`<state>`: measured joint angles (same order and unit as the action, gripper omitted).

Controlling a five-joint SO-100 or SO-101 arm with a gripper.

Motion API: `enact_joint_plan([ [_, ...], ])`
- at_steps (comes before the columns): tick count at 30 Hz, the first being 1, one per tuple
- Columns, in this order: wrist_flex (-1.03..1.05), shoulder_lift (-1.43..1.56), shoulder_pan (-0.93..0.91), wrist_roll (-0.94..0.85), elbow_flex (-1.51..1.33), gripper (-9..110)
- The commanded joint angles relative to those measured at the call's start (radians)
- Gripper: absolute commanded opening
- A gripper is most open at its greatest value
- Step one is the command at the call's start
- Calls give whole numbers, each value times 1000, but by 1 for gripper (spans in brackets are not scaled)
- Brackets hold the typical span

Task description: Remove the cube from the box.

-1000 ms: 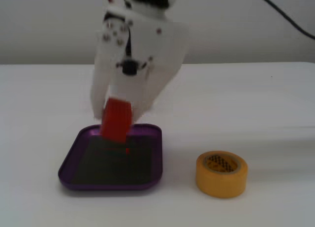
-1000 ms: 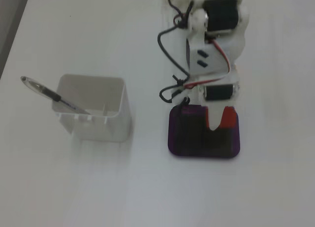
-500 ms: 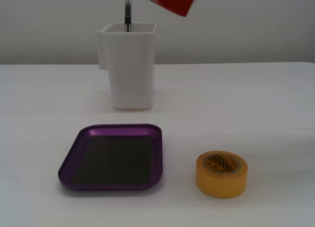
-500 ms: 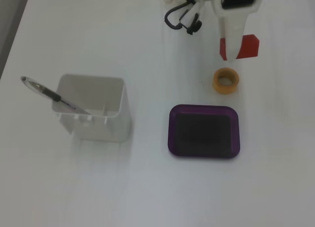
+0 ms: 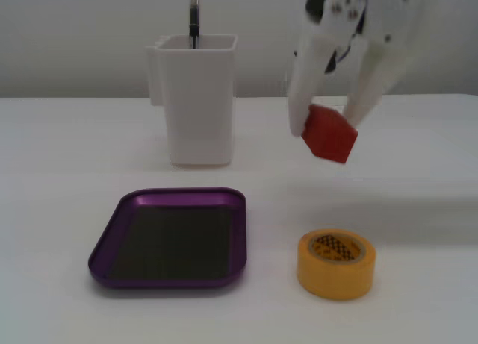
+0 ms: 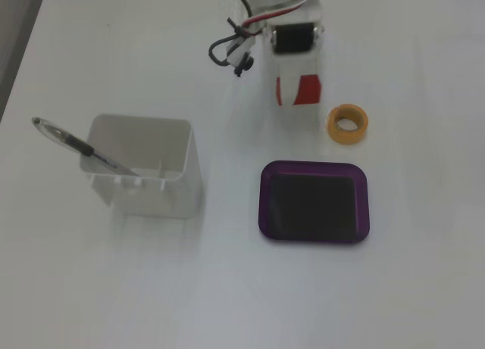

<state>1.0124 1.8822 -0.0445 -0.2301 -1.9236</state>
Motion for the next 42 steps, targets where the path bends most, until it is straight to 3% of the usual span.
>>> enact_joint_plan([
  [1,-172,80,-43,-34,-183,-1],
  [8,-350,74,-81,-60,-339,-1],
  [16,-368,72,-75,-60,-357,0],
  [25,-353,86,-74,-46,-357,15],
  [32,-212,138,-75,-29,-265,15],
  [42,-51,583,-63,72,-164,15],
])
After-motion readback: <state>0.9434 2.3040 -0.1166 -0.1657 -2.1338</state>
